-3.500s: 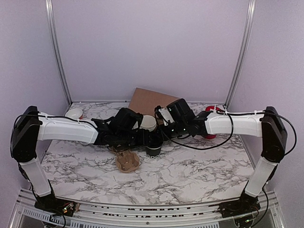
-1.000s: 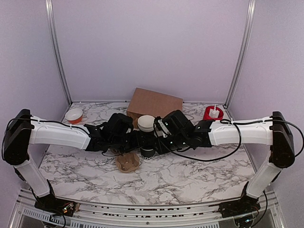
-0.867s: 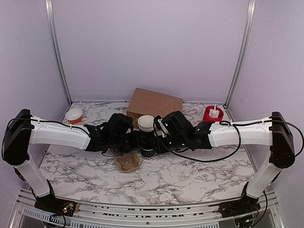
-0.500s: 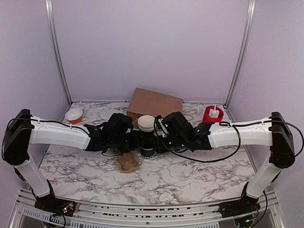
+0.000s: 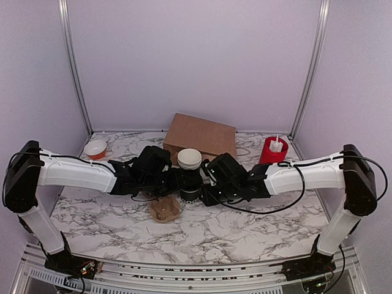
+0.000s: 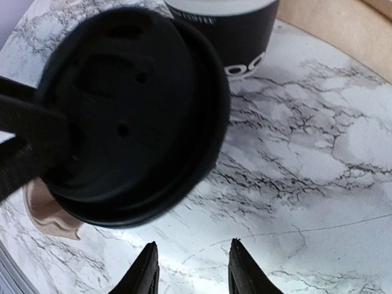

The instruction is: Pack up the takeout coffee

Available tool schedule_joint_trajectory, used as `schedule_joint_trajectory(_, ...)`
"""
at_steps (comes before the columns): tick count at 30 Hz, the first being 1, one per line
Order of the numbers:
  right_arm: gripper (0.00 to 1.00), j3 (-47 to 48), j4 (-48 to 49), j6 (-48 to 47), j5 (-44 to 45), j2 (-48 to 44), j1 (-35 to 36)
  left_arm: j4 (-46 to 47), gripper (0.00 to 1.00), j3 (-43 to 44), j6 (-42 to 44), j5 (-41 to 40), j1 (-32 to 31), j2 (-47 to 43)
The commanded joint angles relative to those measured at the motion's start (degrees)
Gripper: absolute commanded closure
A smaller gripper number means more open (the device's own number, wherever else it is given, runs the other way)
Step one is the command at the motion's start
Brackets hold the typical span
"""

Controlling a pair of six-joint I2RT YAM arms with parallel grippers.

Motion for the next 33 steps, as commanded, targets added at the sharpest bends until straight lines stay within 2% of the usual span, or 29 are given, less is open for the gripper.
schedule_joint_trajectory(1,0.63,-1.39,-1.51,1.19,1.01,-1.14,0.31,-0.38,0.46,0.91,0.85,0.44,-0.05,0.92)
schedule_joint_trajectory(6,0.61,-2.45,2.55,1.05,0.42,-5.6,0.33,-0.47,0.46,1.51,1.1,0.62,-0.05,1.0)
schedule_joint_trajectory(12,0.6,-0.69,5.48,-0.41,2.59,-5.34,0.31,-0.83,0.46,2.96,1.47,0.89,-0.05,0.85)
schedule_joint_trajectory(19,0.58,2.4,4.18,-1.37,2.83,-3.22,0.31,-3.53,0.45,5.9,3.05,-0.34,0.53,-0.8)
schedule_joint_trajectory(33,0.57,3.68,2.47,-1.64,2.71,-2.59,-0.57,-7.45,0.44,4.52,6.96,-5.01,1.42,-3.96)
